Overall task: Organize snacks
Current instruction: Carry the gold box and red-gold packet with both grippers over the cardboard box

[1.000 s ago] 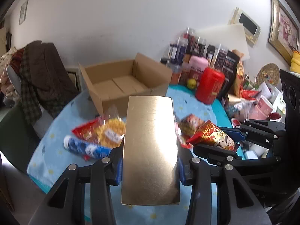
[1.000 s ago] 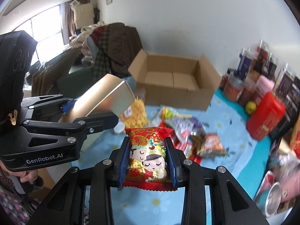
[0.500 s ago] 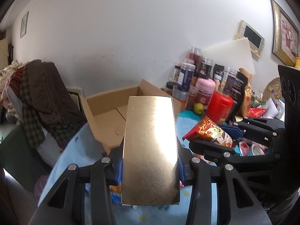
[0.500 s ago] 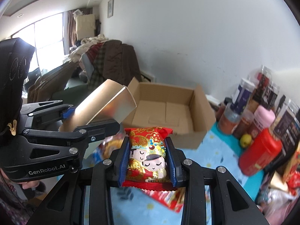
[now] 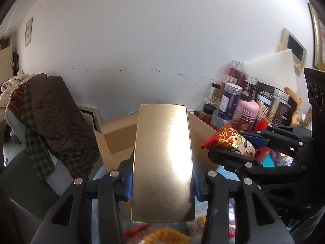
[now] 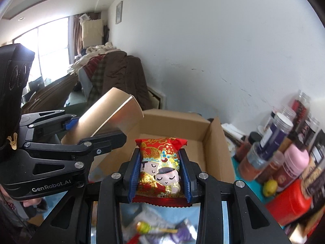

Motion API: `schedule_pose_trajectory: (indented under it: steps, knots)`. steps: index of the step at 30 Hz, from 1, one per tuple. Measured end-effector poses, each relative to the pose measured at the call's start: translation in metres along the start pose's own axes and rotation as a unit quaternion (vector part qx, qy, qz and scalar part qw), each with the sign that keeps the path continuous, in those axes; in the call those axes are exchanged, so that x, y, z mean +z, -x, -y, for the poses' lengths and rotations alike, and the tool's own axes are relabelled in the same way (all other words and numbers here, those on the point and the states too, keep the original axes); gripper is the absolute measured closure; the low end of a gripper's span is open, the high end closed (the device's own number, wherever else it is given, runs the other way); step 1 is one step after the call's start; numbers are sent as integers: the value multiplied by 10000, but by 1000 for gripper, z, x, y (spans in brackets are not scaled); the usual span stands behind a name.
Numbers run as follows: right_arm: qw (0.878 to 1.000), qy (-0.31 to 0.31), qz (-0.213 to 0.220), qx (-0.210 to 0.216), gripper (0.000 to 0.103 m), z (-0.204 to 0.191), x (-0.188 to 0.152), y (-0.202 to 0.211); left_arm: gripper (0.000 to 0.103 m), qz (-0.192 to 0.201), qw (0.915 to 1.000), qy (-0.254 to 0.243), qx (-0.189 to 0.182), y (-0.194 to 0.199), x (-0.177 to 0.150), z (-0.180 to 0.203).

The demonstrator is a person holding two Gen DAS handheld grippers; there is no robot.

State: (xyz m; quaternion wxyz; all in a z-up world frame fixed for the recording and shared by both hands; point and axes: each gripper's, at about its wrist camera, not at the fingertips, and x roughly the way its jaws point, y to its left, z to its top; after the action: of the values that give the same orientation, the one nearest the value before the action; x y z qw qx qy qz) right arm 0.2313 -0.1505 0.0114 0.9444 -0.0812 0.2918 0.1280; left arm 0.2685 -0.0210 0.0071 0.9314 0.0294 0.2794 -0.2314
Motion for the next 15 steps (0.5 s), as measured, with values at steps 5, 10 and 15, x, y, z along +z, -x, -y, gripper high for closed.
schedule_pose_trajectory:
  steps: [5,10,15]
  knots:
    - [9999,88,0,-63,68,11,17,-30,60,-114,9999,-22,86,-29,14,-11]
    - [9999,70,-74,-86,68,23,29,-58,60,-257,9995,-39,183,-60,24,-21]
    - [9996,81,-240,-114,68,34,34,-86,60,-395,9987,-59,300,-90,32,-28]
